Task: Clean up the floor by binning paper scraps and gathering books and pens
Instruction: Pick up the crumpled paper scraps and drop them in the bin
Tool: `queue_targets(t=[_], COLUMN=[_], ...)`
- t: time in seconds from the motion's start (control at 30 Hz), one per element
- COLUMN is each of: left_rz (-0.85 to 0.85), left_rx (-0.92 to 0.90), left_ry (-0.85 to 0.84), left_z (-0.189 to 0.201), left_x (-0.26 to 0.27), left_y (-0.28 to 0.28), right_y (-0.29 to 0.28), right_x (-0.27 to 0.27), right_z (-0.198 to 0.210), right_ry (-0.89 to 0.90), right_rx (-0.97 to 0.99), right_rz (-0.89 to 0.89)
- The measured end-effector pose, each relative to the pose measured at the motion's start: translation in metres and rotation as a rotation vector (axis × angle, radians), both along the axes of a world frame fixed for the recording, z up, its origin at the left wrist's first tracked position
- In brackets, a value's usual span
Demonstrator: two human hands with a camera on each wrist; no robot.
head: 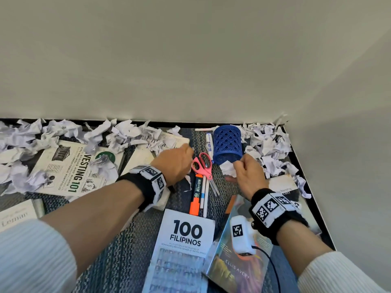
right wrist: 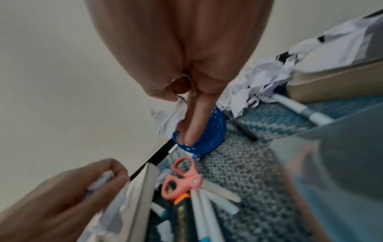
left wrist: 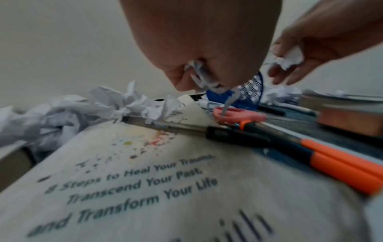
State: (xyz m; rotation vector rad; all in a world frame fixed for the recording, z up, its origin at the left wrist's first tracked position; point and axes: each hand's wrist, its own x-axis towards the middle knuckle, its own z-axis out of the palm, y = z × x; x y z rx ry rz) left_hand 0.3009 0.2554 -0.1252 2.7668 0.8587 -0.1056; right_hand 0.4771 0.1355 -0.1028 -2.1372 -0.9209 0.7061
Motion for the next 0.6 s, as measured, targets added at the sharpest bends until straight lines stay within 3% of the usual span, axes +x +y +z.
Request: queue_targets(t=[0.13,0.23,0.33,0.43,0.5,0.6], left_rz=[0.284,0.455,0.583,0.638,0.647,0.558], left_rx=[-0.047,-0.070,0.004,0.041,0.016,-0.001], left_ry=[-0.144,-0.175,-0.198,-0.183,-0.092,0.121], left_z=[0.007,0.009,0.008,0.000,-0.009,-0.024], left_x=[-0.011,-0.025,-0.036,-0.040,-0.041,-0.040], left_y=[0.027,0.041,0.049,0.053,0.052,0.043], right_y=[0.022,0.052,0.076,0.090,0.097,0.105], right_x=[-0.014,-0.022,-0.034,-0.041,-0.045,-0.049], right_z=[0.002,0.001,-0.005,-0.021,-0.032,-0.038], right_ry=[0.140,0.104,0.012,-0.357,-0.518,-0.583], right_rx=[0.120,0.149,0.037,-0.234,-0.361,-0.439], right_rz=[-0.105,-0.179,0.018,0.327,0.468,0.503])
